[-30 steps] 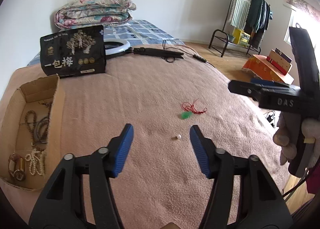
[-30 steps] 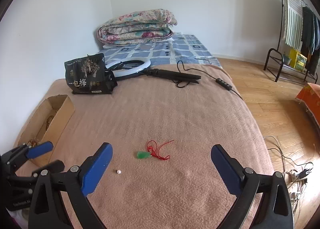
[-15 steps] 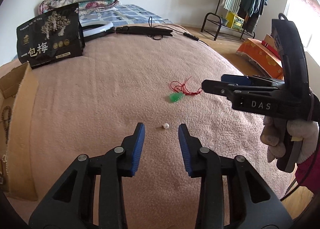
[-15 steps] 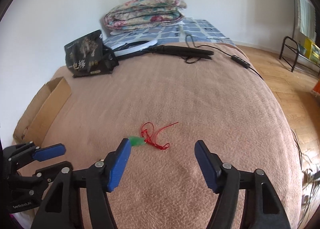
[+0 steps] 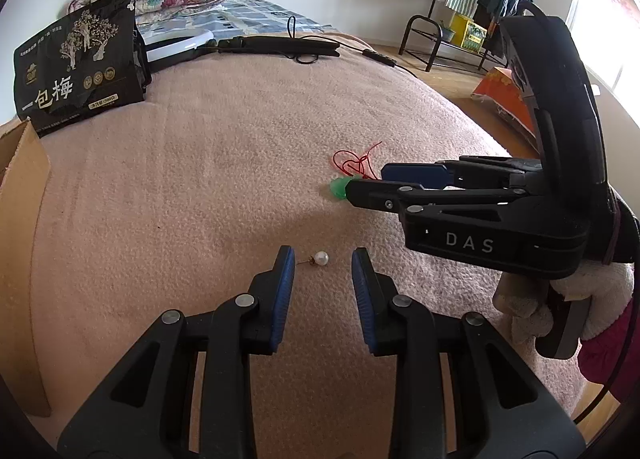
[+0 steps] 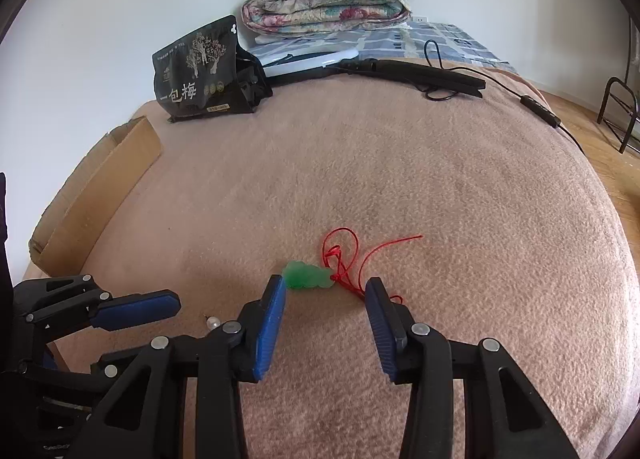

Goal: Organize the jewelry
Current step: 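Lower the left gripper around the last white pearl while the right approaches the green jade pendant, then close the left gripper on the pearl while the right grasps the green pendant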

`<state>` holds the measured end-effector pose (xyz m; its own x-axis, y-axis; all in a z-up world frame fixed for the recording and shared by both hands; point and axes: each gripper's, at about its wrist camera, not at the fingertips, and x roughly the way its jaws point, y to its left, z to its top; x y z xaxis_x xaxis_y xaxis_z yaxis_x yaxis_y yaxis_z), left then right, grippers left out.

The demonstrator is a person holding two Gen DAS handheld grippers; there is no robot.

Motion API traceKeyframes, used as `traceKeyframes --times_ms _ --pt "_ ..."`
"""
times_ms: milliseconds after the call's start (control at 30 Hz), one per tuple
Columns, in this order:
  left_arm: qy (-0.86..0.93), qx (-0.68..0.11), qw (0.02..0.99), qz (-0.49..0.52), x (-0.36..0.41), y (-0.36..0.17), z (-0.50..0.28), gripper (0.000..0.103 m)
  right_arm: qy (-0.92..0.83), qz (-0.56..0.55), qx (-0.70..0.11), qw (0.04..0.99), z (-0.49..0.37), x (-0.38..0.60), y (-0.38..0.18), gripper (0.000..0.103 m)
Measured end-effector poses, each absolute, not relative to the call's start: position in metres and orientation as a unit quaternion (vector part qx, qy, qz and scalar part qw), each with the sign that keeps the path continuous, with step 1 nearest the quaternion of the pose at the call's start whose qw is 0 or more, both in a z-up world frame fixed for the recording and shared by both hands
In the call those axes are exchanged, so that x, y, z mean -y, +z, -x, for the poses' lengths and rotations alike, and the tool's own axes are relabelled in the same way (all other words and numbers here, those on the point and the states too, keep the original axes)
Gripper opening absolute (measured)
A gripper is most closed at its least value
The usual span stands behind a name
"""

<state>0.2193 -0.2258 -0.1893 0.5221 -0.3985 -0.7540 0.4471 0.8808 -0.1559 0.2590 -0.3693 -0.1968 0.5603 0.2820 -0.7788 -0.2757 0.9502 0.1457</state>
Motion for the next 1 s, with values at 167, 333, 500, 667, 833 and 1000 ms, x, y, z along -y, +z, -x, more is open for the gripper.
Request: traceKeyframes --times_ms 167,333,500,667,833,1000 --pt "-0.242 -0.426 0.871 -0.039 0.23 -0.195 -0.221 0.025 0.163 -0.001 -0.44 0.883 -0.261 0.365 -0.199 0.041" --pt "-0.241 -0.43 0.869 -0.042 0.232 -0.201 -0.223 0.025 0.169 -0.002 -0.44 0.882 -0.263 0.362 -0.199 0.041" --pt "-0.237 -0.434 0.868 -0.044 0.234 -0.205 -0.226 0.022 0.168 0.006 -0.441 0.881 -0.267 0.357 -0.201 0.041" --pt "-0.234 -0.433 0.869 -0.045 0.233 -0.206 -0.226 0.016 0.16 0.024 -0.447 0.88 -0.271 0.351 -0.205 0.041" --pt "-0.234 -0.433 0.869 -0.046 0.234 -0.206 -0.227 0.016 0.152 0.037 -0.447 0.881 -0.274 0.349 -0.206 0.034" --pt "-0.234 -0.432 0.87 -0.047 0.234 -0.206 -0.227 0.015 0.152 0.034 -0.446 0.882 -0.273 0.35 -0.206 0.033"
